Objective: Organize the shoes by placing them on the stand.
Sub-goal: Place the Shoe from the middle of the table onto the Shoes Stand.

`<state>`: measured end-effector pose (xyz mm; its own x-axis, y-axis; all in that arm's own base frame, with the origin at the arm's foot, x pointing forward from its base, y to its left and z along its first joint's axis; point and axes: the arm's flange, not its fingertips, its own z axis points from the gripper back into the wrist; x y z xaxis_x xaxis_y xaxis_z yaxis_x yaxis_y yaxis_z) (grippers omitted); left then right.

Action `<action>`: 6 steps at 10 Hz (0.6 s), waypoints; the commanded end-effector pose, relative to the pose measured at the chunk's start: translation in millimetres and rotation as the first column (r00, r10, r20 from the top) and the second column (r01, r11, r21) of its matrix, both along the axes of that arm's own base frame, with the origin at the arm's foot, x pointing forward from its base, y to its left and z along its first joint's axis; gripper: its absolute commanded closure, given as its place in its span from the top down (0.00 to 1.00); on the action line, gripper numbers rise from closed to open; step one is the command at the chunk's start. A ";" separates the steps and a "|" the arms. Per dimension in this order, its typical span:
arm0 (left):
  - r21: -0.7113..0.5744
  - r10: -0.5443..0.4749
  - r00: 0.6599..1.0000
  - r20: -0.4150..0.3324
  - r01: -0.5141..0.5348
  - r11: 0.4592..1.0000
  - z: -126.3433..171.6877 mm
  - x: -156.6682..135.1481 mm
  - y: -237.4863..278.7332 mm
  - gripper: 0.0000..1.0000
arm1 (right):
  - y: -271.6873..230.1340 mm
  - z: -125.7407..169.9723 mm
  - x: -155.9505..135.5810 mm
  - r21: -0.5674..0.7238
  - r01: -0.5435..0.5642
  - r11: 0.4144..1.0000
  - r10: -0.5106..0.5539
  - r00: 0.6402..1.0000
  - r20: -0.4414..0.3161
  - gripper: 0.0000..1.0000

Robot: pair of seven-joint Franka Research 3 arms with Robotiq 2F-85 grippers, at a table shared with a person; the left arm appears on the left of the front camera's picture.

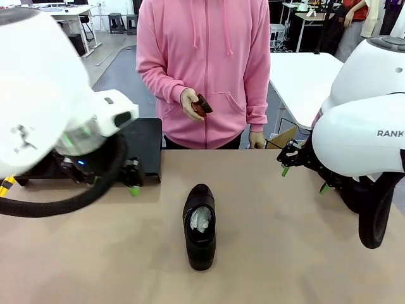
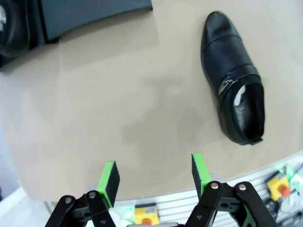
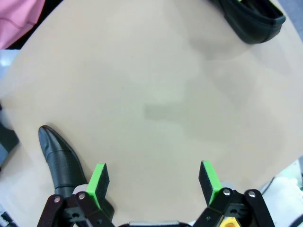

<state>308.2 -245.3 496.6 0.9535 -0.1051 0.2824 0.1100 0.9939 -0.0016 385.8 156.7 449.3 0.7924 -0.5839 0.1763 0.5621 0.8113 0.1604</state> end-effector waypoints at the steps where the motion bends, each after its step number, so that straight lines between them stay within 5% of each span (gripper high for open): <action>1: 0.016 0.131 0.989 -0.075 -0.130 0.991 -15.5 7.0 -35.7 0.80 | -1.0 2.1 -0.4 -0.006 -0.001 1.000 0.001 1.000 0.007 1.00; 6: -0.044 0.144 0.975 -0.169 -0.154 0.987 -23.5 8.4 -128.4 0.80 | -1.0 2.1 -0.4 -0.006 -0.001 1.000 0.001 1.000 0.007 1.00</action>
